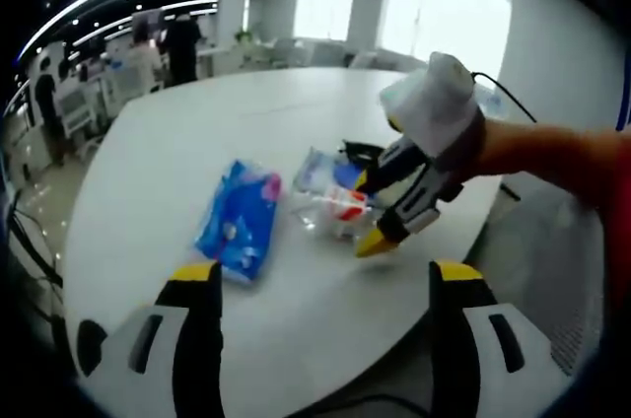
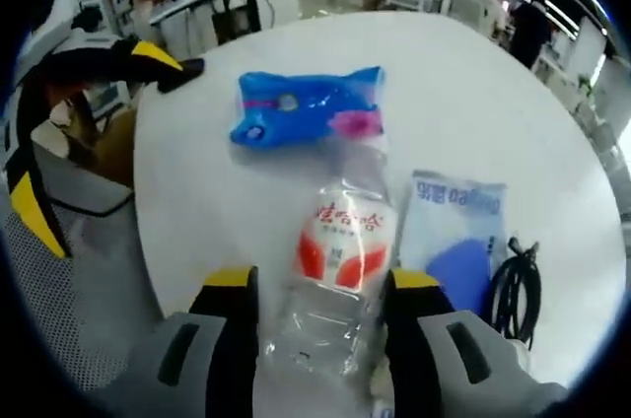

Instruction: Arrange the tabletop items into an orderly group along one side of the table until the central work area is clear of visible clutter.

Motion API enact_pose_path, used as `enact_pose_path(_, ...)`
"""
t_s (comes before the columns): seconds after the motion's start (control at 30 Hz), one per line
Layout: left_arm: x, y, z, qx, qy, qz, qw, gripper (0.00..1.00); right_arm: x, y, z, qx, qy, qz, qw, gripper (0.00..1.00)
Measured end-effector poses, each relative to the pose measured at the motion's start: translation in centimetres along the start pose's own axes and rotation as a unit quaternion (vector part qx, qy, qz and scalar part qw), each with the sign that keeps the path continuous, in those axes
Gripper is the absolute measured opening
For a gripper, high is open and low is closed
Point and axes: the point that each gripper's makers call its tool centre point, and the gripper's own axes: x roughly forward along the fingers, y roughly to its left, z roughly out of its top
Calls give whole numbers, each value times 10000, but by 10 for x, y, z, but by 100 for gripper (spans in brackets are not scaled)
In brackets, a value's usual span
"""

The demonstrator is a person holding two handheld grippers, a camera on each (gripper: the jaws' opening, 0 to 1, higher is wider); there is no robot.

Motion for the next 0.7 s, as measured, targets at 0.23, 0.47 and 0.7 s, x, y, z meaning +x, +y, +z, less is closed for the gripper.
enact_pose_path(0.23,0,1,1,-10,-22,21,10000,83,5,-1,-1,37,69,-37,10000,51)
enact_pose_path(0.47,0,1,0,-15,-17,18,10000,83,11,-3,-2,-23,127,-99,9999,47)
enact_pose_path(0.7,0,2,0,-21,-6,19,10000,83,14,-1,-4,-62,167,-125,9998,47)
